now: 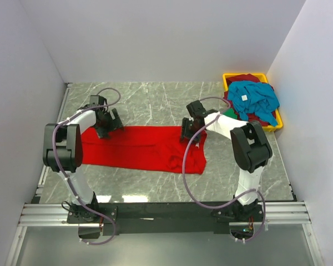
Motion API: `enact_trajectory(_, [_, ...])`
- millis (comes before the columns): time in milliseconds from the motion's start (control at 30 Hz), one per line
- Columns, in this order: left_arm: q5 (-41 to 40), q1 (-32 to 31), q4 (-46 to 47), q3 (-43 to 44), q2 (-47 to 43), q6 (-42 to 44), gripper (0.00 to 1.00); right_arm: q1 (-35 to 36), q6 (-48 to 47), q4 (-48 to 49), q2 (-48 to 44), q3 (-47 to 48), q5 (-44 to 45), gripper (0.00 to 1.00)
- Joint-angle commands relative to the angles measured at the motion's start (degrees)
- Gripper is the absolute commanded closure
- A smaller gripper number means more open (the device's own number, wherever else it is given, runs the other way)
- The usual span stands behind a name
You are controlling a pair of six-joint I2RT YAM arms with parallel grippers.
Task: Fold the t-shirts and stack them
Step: Fold the tshirt
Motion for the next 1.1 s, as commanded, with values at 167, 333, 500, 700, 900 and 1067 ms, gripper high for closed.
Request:
enact_trajectory(167, [-1.63, -0.04, 0.22, 7.34, 8.78, 1.77, 0.11, -1.70, -0.76, -2.22, 7.30, 8.42, 3.52, 0.43])
enact_trajectory(333, [-3.03, -0.04, -2.15, 14.03, 13.70, 2.38, 0.12, -3.98, -1.11, -4.51, 10.81, 13.69, 3.96, 0.43])
enact_trajectory(500, [-3.47, -0.22, -4.79, 22.99, 16.61, 3.18, 0.12, -5.22, -3.48, -6.70, 13.54, 21.50, 2.03, 0.43])
enact_trajectory(700, [-5.05, -3.55, -6.03, 25.64, 11.17, 4.06, 0.12, -5.13, -5.95, -7.33, 13.55, 26.53, -0.43, 0.43])
enact_trajectory(900, [-6.55, -12.42, -6.03, 18.80, 1.33, 3.88, 0.15, -5.31, -5.86, -5.13, 5.92, 21.62, -2.63, 0.43])
enact_trajectory(1067, [-5.15, -22.51, -5.32, 12.56, -4.91, 1.08, 0.20, -5.66, -4.54, -2.14, -1.91, 10.48, -3.16, 0.43])
